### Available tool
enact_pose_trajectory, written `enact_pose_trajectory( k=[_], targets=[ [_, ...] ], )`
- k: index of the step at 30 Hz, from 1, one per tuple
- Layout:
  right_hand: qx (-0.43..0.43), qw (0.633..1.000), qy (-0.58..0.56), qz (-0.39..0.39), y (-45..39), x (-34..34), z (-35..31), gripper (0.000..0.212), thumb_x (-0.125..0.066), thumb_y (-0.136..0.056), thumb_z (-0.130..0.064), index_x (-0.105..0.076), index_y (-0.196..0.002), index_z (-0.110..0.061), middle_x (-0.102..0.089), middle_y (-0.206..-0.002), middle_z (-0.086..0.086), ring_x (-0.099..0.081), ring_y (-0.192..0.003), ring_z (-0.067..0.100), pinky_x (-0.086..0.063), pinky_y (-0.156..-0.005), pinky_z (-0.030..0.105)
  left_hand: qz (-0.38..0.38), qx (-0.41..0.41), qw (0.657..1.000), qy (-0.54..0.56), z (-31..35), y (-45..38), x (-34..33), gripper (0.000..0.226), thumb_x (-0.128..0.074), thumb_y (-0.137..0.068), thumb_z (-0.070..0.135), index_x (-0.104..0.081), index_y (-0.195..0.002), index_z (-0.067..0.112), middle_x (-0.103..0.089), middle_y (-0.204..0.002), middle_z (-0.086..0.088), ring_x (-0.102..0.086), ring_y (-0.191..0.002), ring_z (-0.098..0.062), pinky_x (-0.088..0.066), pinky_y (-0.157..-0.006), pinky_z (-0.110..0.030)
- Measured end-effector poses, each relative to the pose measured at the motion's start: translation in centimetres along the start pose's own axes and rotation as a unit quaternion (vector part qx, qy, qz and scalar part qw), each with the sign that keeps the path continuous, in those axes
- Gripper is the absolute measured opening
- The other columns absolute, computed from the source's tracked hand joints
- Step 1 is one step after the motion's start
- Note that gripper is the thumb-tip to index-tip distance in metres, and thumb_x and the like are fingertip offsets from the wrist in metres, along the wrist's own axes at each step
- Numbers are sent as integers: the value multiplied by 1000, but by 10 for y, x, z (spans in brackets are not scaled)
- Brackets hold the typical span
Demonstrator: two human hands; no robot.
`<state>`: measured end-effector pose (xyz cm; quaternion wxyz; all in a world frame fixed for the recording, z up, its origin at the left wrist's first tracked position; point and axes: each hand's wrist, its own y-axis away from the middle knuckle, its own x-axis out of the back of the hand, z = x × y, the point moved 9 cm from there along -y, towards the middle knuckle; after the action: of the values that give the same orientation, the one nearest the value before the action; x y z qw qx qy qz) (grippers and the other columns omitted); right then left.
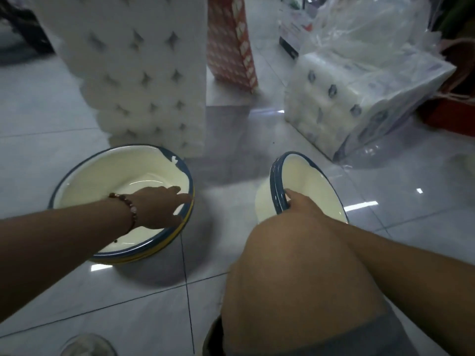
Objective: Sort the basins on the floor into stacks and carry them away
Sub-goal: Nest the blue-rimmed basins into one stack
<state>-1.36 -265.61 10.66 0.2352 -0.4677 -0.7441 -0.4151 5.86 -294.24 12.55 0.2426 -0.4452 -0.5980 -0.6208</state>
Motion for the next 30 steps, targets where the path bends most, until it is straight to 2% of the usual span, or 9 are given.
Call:
enact_pose_trajectory(
  k=[5,8,10,12,16,21,27,29,30],
  targets=[
    [16,989,-147,-21,-24,26,-69,40,-65,-75,11,-63,-109,-9,-70,-98,18,-67,-86,30,-57,-74,38,14,35,998,40,-29,6,-1,66,-48,-95,52,-22,-153,33,-35,-155,-2,-42,-137,-26,-37,-109,-40],
    [61,978,-190,-64,-21,27,-122,47,-67,-78,10,-60,-120,-10,-70,-108,15,-68,-97,29,-57,-75,36,15,81,977,197,-53,15,2,67,-50,-95,53,-24,-153,30,-40,-153,0,-44,-134,-23,-36,-108,-34],
    [105,971,-194,-93,-13,24,-165,51,-67,-78,9,-58,-124,-13,-70,-109,11,-67,-99,27,-56,-79,36,26,112,906,407,-68,27,8,64,-50,-95,54,-30,-151,30,-50,-142,0,-54,-118,-22,-44,-101,-36],
    [163,966,-159,-122,5,16,-213,54,-68,-78,8,-56,-124,-18,-69,-109,6,-66,-100,23,-54,-81,33,63,132,801,580,-86,44,18,56,-46,-97,55,-36,-146,31,-55,-130,-1,-57,-110,-22,-50,-94,-39],
    [305,940,94,-116,46,-26,-299,65,-69,-78,-4,-49,-137,-23,-64,-114,-1,-61,-100,18,-54,-84,35,81,187,625,753,-125,79,6,69,-41,-90,70,-39,-141,24,-57,-122,-18,-58,-114,-34,-49,-98,-50],
    [403,864,280,-115,59,-104,-342,52,-56,-83,-6,-44,-131,-23,-62,-106,7,-55,-85,23,-46,-65,30,66,279,525,801,-160,114,-51,62,-45,-92,64,-38,-137,22,-53,-128,-21,-57,-114,-38,-53,-92,-49],
    [417,800,398,-167,45,-214,-324,71,-50,-89,-4,-22,-150,-26,-56,-125,12,-56,-104,31,-45,-75,35,95,397,542,735,-216,156,-130,29,-54,-95,19,-58,-118,2,-63,-104,-13,-62,-84,-26,-57,-75,-38],
    [424,759,456,-191,39,-243,-310,70,-51,-88,-2,-25,-149,-24,-57,-124,12,-57,-105,32,-49,-78,37,70,405,590,695,-216,162,-147,35,-52,-95,20,-53,-125,3,-58,-107,-13,-58,-83,-24,-53,-70,-35],
    [432,734,484,-200,39,-256,-305,65,-53,-88,-2,-29,-146,-22,-58,-122,12,-58,-103,31,-50,-79,38,65,395,643,653,-215,161,-150,42,-53,-95,23,-47,-133,7,-56,-114,-12,-57,-88,-24,-51,-72,-34]
  ],
)
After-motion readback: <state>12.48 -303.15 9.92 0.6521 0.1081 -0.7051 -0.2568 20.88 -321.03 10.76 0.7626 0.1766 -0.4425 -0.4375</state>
